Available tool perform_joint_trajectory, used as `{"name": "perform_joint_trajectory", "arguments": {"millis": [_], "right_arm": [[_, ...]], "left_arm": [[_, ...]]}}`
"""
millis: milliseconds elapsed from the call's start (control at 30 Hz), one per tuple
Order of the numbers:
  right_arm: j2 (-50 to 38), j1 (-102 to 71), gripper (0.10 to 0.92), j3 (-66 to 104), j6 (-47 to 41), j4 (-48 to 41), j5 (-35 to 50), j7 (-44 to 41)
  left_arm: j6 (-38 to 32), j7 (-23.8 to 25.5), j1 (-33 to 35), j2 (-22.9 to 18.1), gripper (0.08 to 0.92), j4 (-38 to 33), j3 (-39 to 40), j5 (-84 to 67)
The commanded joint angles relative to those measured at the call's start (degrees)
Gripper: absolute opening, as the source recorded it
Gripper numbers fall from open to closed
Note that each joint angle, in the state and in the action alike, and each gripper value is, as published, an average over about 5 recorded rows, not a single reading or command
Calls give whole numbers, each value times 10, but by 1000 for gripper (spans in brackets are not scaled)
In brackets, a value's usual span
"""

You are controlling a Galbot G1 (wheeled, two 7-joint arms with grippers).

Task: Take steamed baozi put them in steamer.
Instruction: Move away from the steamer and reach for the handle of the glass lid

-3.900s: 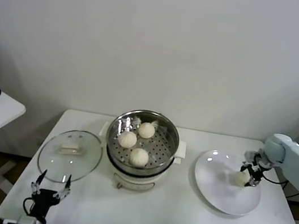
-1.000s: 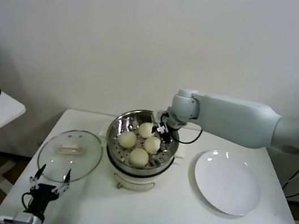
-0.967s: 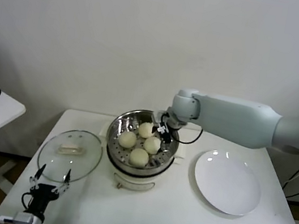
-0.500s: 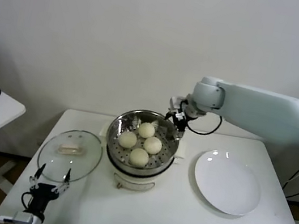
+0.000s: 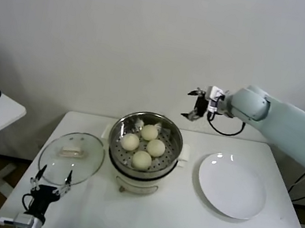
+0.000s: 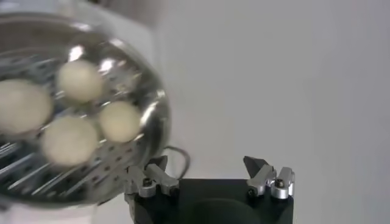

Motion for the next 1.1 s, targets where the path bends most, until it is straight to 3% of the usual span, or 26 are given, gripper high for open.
{"name": "perform_joint_trajectory", "arguments": {"millis": [33,167,333,633,933,1100], "right_arm": [[-133,-437,823,448,30,103,-16,197],[-124,-628,823,637,54,139,-34,216],[-45,-859,823,871,107,173,-70,203],[131,-1080,823,1039,234,180,-117,157],[216,-1132,823,1042,292,157,-124,163],[244,-1134,823,1020,307,147,-124,173]], "left_arm": [[-4,-1,-4,6,823,7,5,-1],[-8,-1,-11,8,823,11,5,0],[-9,-1,-14,13,823,9,2,-2],[-35,-16,-20,27,823,24,-1,85],[-92,-125,-50,44,823,51,-7,377],[-84,-247,-82,60,823,111,-3,603]]}}
